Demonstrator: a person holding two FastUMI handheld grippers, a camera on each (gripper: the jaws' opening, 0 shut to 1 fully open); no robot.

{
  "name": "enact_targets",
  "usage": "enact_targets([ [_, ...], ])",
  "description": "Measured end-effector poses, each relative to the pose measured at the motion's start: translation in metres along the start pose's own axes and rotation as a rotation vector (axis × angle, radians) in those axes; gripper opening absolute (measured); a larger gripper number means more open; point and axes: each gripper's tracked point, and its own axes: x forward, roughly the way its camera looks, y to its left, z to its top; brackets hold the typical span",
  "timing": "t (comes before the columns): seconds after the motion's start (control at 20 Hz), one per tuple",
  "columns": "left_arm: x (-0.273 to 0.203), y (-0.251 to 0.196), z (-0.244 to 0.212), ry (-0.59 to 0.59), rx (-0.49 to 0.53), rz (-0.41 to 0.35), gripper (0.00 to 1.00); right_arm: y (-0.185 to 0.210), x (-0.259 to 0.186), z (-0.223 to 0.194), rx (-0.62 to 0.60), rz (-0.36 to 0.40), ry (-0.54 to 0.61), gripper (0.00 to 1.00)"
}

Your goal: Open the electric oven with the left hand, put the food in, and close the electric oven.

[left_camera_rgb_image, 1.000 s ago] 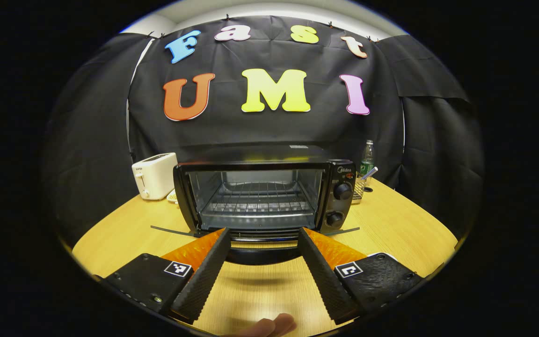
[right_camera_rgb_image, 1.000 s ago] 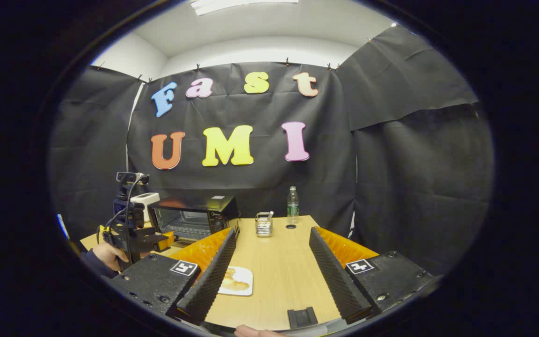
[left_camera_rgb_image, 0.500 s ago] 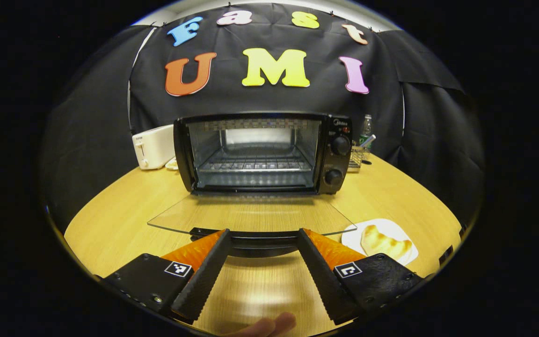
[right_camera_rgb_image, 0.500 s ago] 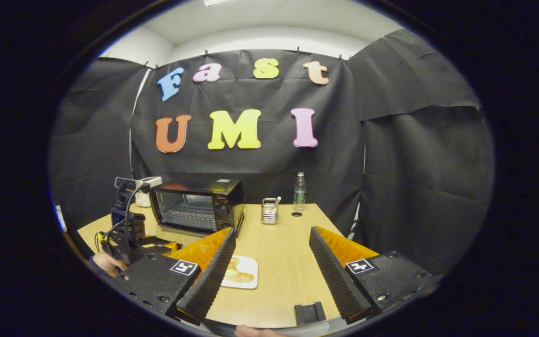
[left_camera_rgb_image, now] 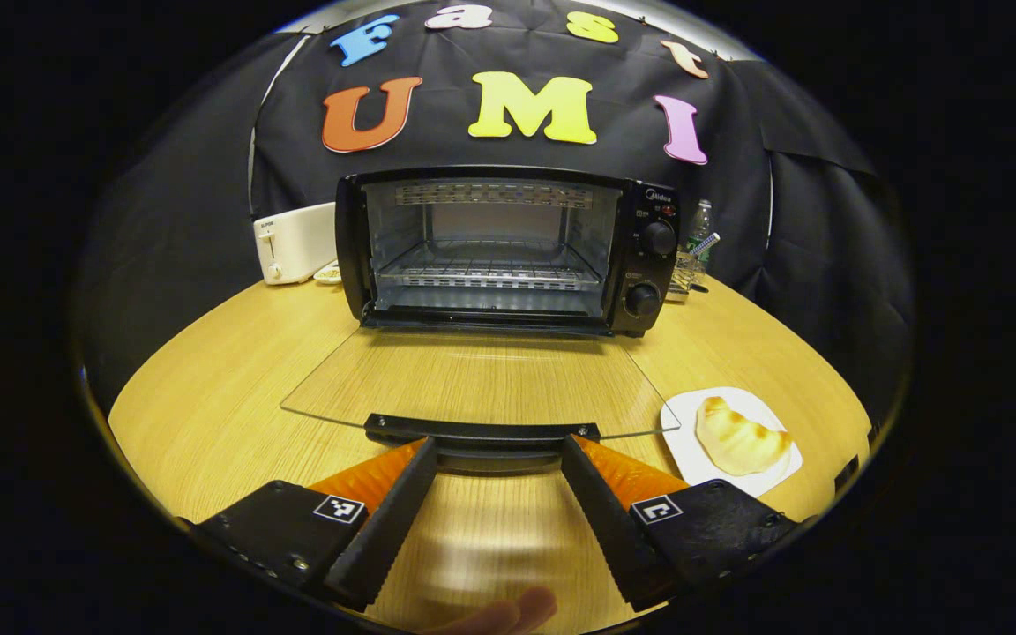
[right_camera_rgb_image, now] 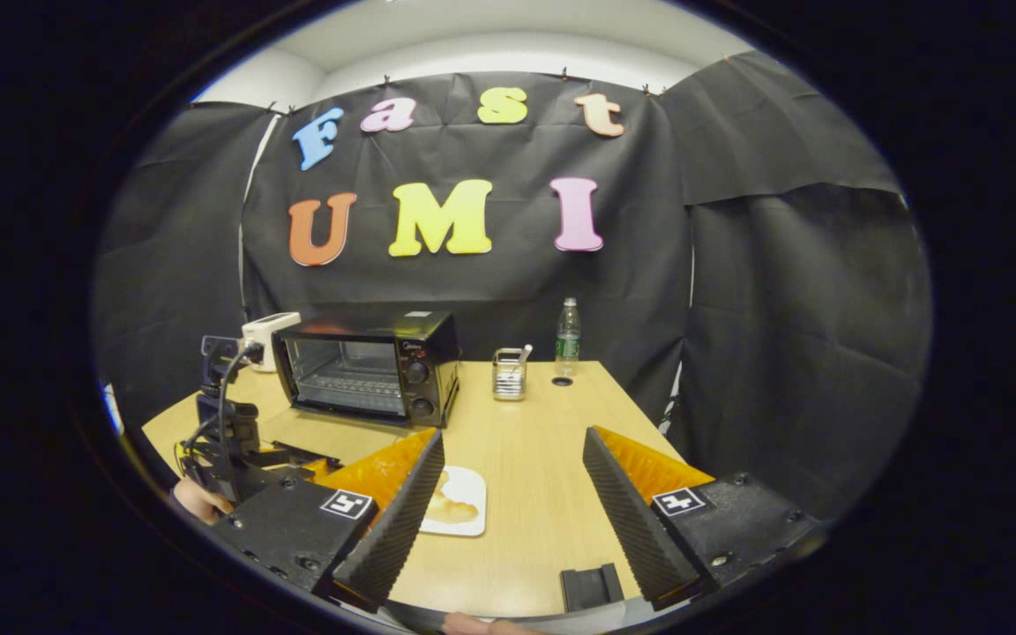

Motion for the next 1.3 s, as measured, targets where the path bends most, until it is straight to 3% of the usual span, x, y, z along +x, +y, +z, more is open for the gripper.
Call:
enact_targets([
  [0.3, -0.053, 0.023, 0.058, -0.143, -0.008, -0.012, 0.94, 0.023, 0.048, -0.041, -0.027, 0.035, 0.113, 1.0],
  [0.5, -0.113, 0.039, 0.094, -0.24, -0.03, -0.031, 0.93, 0.053, 0.091, -0.081, -0.016, 0.148, 0.229, 0.99],
  [0.75, -0.187, 0.07, 0.138, -0.409, 0.017, 0.02, 0.93, 0.067, 0.137, -0.123, 0.006, 0.203, 0.348, 0.97],
  [1.0, -0.245, 0.066, 0.162, -0.499, 0.039, -0.041, 0.93, 0.084, 0.147, -0.135, 0.011, 0.271, 0.376, 0.96],
  [1.2, -0.268, 0.045, 0.16, -0.499, 0.054, -0.122, 0.93, 0.098, 0.149, -0.152, 0.045, 0.302, 0.456, 0.86],
  [1.3, -0.274, 0.047, 0.163, -0.507, 0.074, -0.118, 0.93, 0.097, 0.151, -0.155, 0.014, 0.285, 0.458, 0.81],
])
